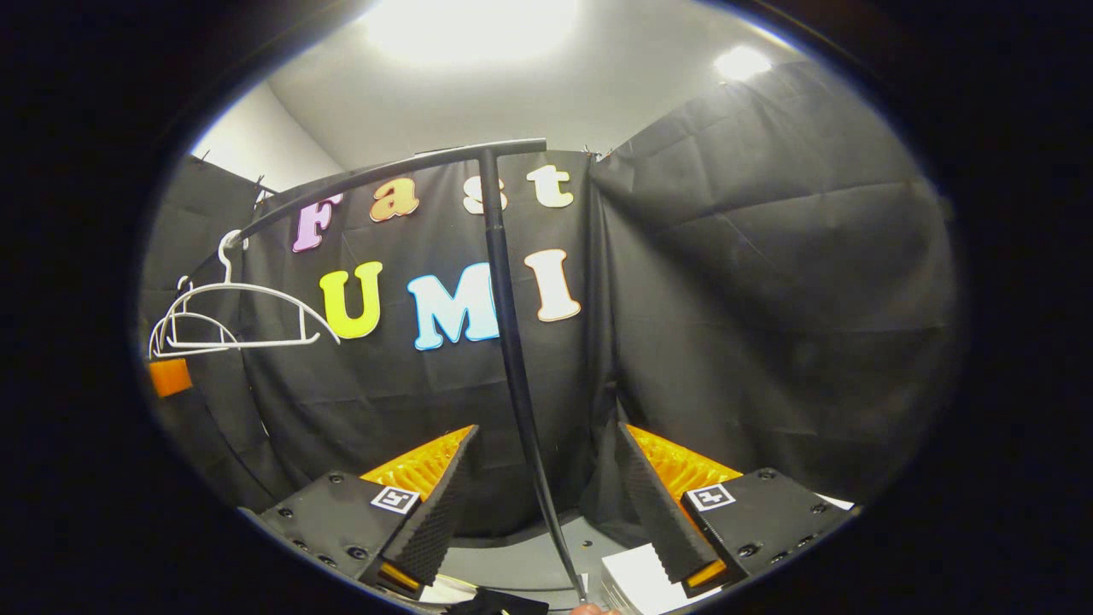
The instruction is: Grasp the clothes on the hanger with both hands and then place them into the laundry hamper below.
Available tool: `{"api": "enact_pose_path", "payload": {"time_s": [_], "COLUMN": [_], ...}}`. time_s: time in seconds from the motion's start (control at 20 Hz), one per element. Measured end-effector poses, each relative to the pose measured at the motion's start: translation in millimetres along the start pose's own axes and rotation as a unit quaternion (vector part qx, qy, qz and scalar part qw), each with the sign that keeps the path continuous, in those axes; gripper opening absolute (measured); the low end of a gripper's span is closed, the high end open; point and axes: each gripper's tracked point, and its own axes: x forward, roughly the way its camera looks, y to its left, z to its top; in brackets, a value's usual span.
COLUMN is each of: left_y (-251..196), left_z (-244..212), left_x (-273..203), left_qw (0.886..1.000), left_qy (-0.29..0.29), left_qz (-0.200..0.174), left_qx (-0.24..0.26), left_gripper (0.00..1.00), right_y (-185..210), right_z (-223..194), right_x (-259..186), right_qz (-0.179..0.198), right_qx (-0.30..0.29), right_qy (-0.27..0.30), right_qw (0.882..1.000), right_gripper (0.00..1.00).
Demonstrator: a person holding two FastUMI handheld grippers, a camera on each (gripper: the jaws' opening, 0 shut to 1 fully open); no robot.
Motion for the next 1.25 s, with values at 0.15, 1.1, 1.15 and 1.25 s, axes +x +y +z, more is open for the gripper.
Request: {"api": "enact_pose_path", "payload": {"time_s": [0.15,1.1,1.15,1.25], "left_y": [-9.0,-1.3,2.6,10.7], "left_z": [27.3,-7.6,-10.7,-21.0], "left_x": [-9.2,-45.9,-45.2,-45.1], "left_qw": [1.000,1.000,0.999,1.000], "left_qy": [-0.024,-0.020,-0.021,-0.021], "left_qz": [0.010,-0.011,-0.014,-0.014], "left_qx": [-0.013,-0.022,-0.019,-0.010], "left_gripper": [0.94,0.94,0.94,0.94], "right_y": [5.6,6.3,10.8,16.3], "right_z": [12.9,32.6,32.1,31.6], "right_x": [-2.8,-54.3,-57.4,-64.0], "right_qz": [0.031,0.005,0.004,0.002], "right_qx": [0.002,0.019,0.017,0.014], "right_qy": [-0.015,-0.067,-0.067,-0.072], "right_qw": [0.999,0.998,0.998,0.997], "right_gripper": [0.98,0.98,0.98,0.98]}}
